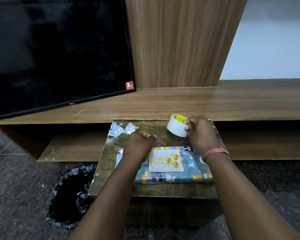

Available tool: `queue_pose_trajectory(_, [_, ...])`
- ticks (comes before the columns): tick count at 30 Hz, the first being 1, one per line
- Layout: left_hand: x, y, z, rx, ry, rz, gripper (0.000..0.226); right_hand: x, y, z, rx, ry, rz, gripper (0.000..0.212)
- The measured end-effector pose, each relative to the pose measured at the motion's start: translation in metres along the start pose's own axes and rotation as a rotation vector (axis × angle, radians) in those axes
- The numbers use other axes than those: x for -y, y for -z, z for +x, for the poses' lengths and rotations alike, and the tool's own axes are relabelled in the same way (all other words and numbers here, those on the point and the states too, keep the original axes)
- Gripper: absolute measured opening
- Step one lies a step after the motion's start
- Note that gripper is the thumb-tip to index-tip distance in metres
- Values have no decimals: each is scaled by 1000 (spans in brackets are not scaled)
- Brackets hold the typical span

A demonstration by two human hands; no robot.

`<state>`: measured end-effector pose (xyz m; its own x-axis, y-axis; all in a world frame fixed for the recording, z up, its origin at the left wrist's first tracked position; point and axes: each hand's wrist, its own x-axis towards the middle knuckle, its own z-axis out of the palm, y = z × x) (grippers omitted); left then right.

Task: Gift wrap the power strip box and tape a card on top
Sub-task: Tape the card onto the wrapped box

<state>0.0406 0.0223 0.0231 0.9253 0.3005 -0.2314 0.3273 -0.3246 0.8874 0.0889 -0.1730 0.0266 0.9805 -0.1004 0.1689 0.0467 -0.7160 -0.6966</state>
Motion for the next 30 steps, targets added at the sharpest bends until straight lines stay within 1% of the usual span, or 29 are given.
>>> queue_pose_trajectory(2, [-5, 0, -2, 33, 6, -143, 24, 14, 10, -3, -7, -13, 135, 10])
queue_pose_trajectory(4, [-11, -3, -4, 111, 59, -373, 21, 23, 16, -8, 38, -15, 255, 10])
queue_pose_trajectory(6, [-18, -3, -5, 185, 176, -605, 30, 28, 15, -11, 86, -12, 308, 11])
queue_pose_trajectory(8, [-20, -1, -4, 249, 326, -830, 47, 31, 12, -12, 144, 17, 306, 13])
queue_pose_trajectory(9, [-21, 1, -3, 276, 398, -939, 51, 31, 11, -12, 185, 31, 296, 14])
queue_pose_trajectory(11, [-19, 4, -3, 317, 497, -1113, 52, 30, 10, -14, 265, 87, 251, 16])
queue_pose_trajectory(13, [-16, 2, -4, 327, 537, -1193, 41, 31, 7, -17, 287, 138, 238, 19])
queue_pose_trajectory(15, [-16, -2, -6, 295, 543, -1249, 22, 31, 2, -19, 229, 141, 312, 23])
queue_pose_trajectory(16, [-17, -4, -6, 269, 542, -1288, 16, 32, -2, -21, 182, 124, 361, 23])
queue_pose_trajectory(19, [-19, -6, -4, 214, 536, -1395, 22, 38, -16, -30, 24, 53, 504, 28])
queue_pose_trajectory(21, [-19, -6, -3, 191, 538, -1457, 25, 40, -24, -36, -67, -5, 541, 25])
queue_pose_trajectory(23, [-19, -6, -1, 174, 546, -1502, 26, 40, -30, -39, -68, -57, 548, 24])
queue_pose_trajectory(25, [-19, -5, 0, 167, 548, -1523, 27, 41, -31, -43, -49, -66, 561, 22])
queue_pose_trajectory(30, [-20, -6, 0, 171, 537, -1501, 27, 43, -29, -45, -154, -55, 593, 13])
